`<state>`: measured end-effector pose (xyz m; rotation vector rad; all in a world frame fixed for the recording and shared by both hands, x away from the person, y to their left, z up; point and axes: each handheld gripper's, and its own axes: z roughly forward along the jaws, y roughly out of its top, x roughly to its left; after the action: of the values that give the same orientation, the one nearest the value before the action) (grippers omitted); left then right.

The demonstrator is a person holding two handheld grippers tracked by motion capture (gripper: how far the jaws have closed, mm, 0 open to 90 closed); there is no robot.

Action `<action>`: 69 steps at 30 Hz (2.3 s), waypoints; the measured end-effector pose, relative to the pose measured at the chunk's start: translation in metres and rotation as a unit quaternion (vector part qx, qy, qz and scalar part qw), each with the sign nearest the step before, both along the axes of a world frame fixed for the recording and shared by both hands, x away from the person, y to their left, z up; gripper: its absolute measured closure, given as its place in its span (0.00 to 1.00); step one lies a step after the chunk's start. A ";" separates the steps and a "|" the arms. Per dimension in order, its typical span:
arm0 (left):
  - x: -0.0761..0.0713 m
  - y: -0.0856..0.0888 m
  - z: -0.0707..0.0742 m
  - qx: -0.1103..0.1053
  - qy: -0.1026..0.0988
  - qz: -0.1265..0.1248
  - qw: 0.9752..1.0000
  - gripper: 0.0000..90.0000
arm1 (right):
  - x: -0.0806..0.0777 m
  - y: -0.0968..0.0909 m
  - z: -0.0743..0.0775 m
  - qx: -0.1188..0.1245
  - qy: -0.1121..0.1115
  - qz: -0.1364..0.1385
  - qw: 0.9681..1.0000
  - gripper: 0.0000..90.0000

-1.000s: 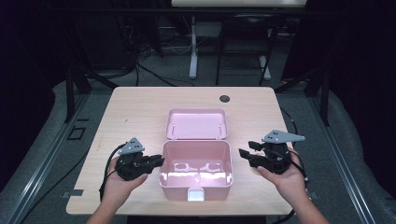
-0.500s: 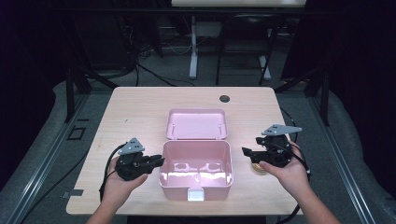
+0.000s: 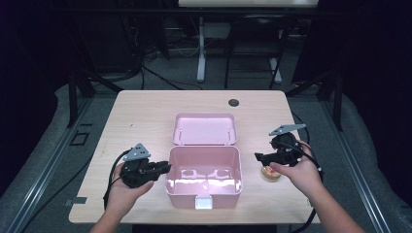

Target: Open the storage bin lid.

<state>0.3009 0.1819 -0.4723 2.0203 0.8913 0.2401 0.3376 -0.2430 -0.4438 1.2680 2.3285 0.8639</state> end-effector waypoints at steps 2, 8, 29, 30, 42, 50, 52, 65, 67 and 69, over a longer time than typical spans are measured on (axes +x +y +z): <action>0.000 0.000 0.000 0.000 0.000 0.000 1.000 0.87 | 0.003 -0.001 -0.002 -0.007 0.008 -0.003 1.000 0.27; 0.000 0.000 0.000 0.001 -0.001 0.000 1.000 0.87 | 0.014 -0.006 -0.007 -0.030 0.042 -0.018 0.998 0.25; 0.000 0.000 0.000 0.002 -0.001 0.000 1.000 0.87 | 0.039 -0.013 -0.026 -0.097 0.125 -0.040 0.987 0.25; 0.000 -0.001 0.000 0.002 -0.001 0.001 1.000 0.87 | 0.041 -0.013 -0.027 -0.100 0.134 -0.044 0.985 0.25; 0.000 0.000 0.001 0.003 -0.002 -0.001 1.000 0.87 | 0.050 -0.010 -0.044 -0.131 0.184 -0.053 0.973 0.17; 0.000 0.000 0.001 0.003 -0.001 0.000 1.000 0.87 | 0.053 -0.008 -0.058 -0.143 0.204 -0.054 0.967 0.15; 0.000 -0.001 0.001 0.003 -0.001 0.000 1.000 0.87 | 0.053 -0.008 -0.060 -0.148 0.208 -0.057 0.965 0.14; 0.000 0.000 0.001 0.003 -0.001 -0.002 1.000 0.87 | 0.057 -0.009 -0.081 -0.155 0.228 -0.061 0.959 0.09; 0.000 0.000 0.001 0.003 -0.002 -0.002 1.000 0.87 | 0.058 -0.009 -0.084 -0.154 0.235 -0.068 0.957 0.08; 0.000 0.000 0.001 0.002 0.000 -0.001 1.000 0.87 | 0.059 -0.009 -0.087 -0.154 0.238 -0.071 0.956 0.07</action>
<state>0.3011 0.1814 -0.4717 2.0239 0.8897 0.2404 0.3961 -0.2519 -0.5307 1.6078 2.5479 0.1376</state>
